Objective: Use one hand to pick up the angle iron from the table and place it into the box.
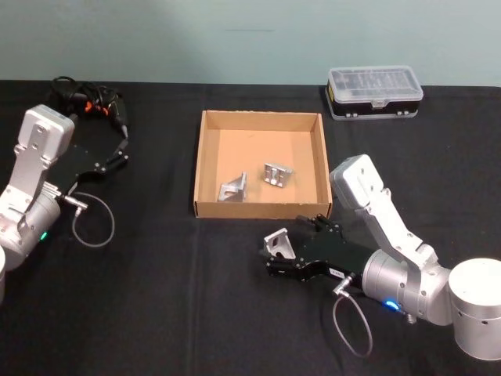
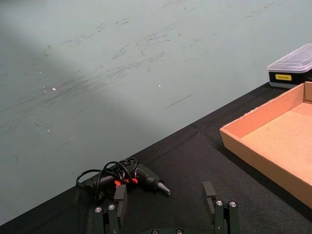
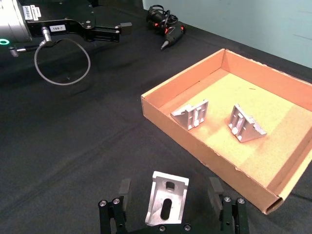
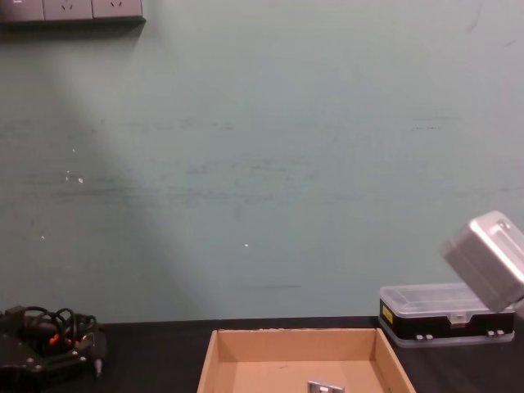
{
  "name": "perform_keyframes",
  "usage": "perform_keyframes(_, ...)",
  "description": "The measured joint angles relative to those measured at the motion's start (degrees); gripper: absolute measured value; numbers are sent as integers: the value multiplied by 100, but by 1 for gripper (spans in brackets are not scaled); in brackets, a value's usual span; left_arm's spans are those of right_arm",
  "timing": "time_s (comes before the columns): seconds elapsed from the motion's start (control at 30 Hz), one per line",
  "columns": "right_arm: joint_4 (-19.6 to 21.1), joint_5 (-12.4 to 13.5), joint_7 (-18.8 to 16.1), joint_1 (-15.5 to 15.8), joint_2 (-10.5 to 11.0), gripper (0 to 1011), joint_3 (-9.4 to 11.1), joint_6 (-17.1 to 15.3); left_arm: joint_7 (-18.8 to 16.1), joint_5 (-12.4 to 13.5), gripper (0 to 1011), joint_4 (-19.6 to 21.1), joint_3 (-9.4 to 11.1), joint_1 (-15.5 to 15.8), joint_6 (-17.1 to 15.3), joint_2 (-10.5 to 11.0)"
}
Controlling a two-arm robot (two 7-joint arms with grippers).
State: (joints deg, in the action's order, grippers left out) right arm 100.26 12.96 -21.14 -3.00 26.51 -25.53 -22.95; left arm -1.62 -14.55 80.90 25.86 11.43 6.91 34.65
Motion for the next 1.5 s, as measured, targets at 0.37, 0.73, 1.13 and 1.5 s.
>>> perform_keyframes(0.37, -239, -126, -25, -148, -178, 1004, -85, -38, 0, 0, 1000, 0, 0, 0, 0, 0)
perform_keyframes(0.73, -454, -212, -45, -246, -325, 1004, -96, -57, 0, 0, 1000, 0, 0, 0, 0, 0)
perform_keyframes(1.13, -508, -223, -87, -258, -347, 731, -39, -37, 0, 0, 1000, 0, 0, 0, 0, 0)
perform_keyframes(1.5, -546, -235, -139, -270, -327, 474, -32, -15, 0, 0, 1000, 0, 0, 0, 0, 0)
